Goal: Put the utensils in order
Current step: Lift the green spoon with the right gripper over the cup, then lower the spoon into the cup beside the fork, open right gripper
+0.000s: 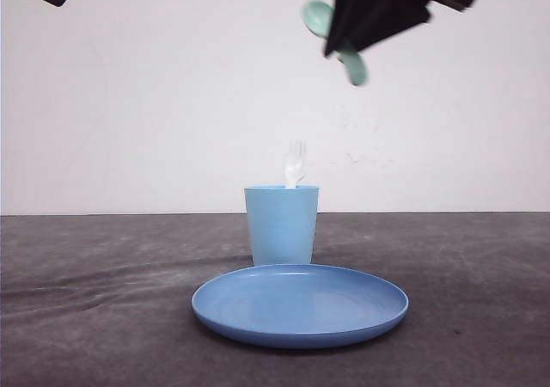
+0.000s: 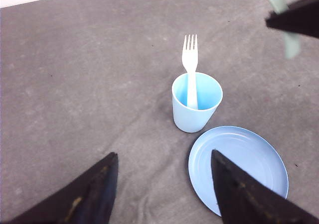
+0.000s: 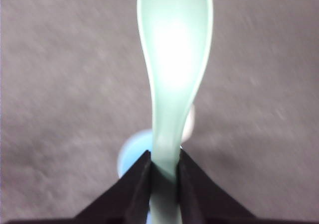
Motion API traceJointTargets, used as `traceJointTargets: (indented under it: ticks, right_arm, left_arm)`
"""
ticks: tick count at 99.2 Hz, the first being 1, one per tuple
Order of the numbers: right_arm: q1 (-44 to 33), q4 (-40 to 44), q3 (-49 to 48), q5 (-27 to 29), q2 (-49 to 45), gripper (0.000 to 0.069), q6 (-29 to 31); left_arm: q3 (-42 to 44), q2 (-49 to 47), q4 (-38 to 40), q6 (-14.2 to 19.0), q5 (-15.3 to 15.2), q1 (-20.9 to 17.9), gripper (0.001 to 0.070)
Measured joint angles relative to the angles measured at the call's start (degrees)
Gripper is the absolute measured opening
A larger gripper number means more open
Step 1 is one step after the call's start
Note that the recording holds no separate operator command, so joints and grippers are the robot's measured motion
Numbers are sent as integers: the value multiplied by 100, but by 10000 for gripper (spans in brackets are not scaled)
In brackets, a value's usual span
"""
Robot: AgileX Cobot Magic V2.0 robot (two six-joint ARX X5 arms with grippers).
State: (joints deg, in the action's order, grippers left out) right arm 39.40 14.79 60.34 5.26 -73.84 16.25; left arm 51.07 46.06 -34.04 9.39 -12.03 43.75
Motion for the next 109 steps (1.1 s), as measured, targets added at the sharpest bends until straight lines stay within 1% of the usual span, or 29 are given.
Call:
traceJointTargets:
  ticks: [5, 24, 51, 82, 109]
  right_arm:
    - [4, -219, 0, -74, -111, 63, -13]
    - [24, -1069, 0, -76, -710, 63, -146]
    - [131, -1692, 0, -76, -1523, 63, -273]
    - [208, -1818, 0, -74, -2192, 63, -280]
    - [229, -1799, 0, -74, -2343, 63, -278]
  left_arm:
    - [0, 0, 11, 26, 0, 0, 355]
    - [0, 0, 68, 52, 0, 0, 355]
    - [0, 0, 85, 52, 0, 0, 355]
    - [0, 0, 85, 52, 0, 0, 355]
    - [0, 0, 83, 52, 0, 0, 355]
